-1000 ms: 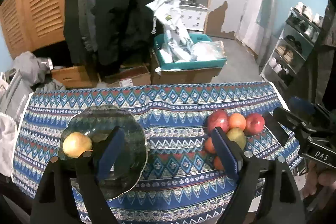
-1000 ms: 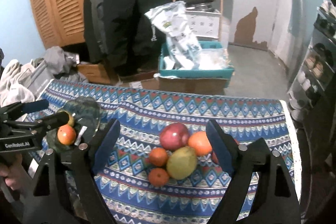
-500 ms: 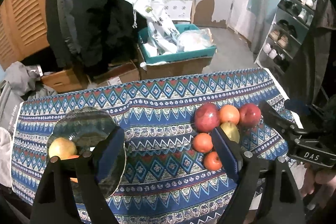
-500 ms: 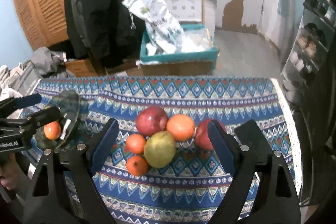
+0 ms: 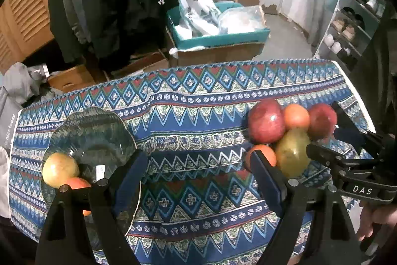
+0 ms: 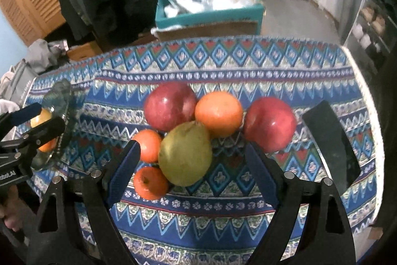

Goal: Organize fruits

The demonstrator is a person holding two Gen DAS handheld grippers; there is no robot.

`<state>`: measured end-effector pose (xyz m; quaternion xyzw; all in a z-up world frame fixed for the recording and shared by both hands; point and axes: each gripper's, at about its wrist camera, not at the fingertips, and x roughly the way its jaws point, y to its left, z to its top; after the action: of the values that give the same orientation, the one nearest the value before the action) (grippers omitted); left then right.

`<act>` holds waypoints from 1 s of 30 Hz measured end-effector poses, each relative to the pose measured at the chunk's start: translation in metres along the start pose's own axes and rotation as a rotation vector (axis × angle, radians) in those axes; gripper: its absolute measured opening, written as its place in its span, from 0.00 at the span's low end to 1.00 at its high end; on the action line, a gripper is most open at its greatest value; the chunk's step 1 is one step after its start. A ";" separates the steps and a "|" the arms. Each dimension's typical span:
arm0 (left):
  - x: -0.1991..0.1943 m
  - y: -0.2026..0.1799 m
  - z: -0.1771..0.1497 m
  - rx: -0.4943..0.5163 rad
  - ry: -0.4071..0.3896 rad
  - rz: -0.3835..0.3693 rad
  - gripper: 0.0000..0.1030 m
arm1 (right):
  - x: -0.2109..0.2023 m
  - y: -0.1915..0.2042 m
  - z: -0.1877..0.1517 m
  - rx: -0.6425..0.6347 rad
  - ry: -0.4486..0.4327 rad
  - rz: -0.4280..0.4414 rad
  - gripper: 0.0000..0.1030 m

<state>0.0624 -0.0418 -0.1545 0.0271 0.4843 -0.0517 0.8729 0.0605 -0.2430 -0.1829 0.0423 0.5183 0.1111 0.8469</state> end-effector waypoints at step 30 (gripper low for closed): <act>0.040 -0.009 -0.004 -0.016 0.102 -0.060 0.84 | 0.052 0.002 -0.010 -0.025 0.112 0.017 0.63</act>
<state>0.0787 -0.0529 -0.1905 0.0082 0.5290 -0.0725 0.8455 0.0743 -0.2293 -0.2323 0.0299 0.5630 0.1268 0.8162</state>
